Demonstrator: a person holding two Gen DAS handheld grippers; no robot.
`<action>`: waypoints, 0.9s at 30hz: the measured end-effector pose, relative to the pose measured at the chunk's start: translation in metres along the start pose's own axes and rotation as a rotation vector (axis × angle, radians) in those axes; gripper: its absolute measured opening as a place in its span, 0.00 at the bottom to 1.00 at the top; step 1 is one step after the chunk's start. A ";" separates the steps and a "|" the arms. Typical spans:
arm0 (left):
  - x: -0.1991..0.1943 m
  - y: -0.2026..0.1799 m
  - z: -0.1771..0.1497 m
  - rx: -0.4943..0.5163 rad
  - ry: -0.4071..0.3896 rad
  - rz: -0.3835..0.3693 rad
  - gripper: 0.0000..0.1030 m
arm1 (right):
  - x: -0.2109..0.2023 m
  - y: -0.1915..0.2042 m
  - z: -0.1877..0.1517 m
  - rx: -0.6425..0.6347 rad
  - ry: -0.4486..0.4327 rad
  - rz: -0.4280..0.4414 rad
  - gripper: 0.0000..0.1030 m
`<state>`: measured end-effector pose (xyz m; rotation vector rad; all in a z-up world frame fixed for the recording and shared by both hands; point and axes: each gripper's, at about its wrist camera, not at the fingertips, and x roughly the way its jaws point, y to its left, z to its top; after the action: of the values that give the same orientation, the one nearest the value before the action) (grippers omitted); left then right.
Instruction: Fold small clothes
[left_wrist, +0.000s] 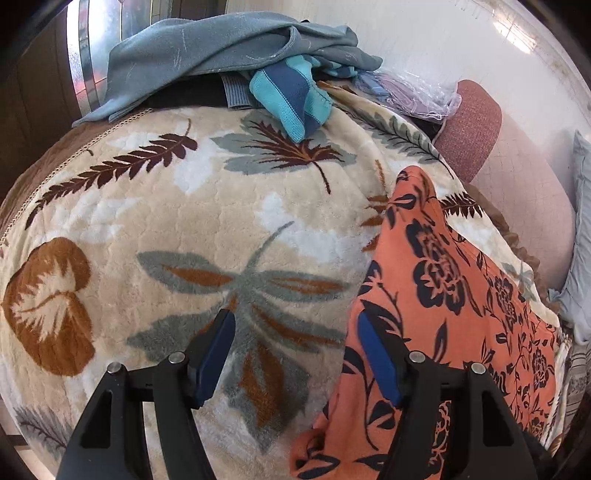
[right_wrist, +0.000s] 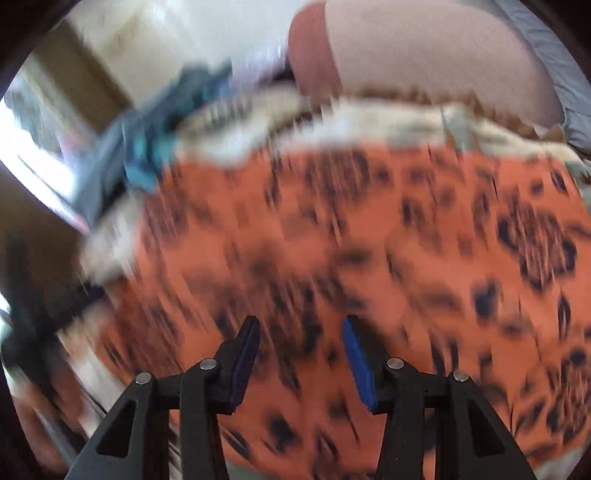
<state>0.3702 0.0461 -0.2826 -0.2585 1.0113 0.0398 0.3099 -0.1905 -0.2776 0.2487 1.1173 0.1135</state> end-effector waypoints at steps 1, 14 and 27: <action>0.000 0.002 -0.002 0.000 0.004 0.005 0.68 | -0.008 0.004 -0.014 -0.054 -0.041 -0.030 0.42; -0.053 0.019 -0.082 -0.078 -0.045 -0.032 0.68 | -0.037 -0.057 -0.050 0.116 -0.100 0.036 0.47; -0.025 -0.008 -0.082 -0.177 0.073 -0.101 0.72 | -0.093 -0.059 -0.044 0.161 -0.192 0.208 0.47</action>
<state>0.2897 0.0216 -0.3011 -0.4749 1.0673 0.0286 0.2278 -0.2615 -0.2292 0.5097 0.9087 0.1810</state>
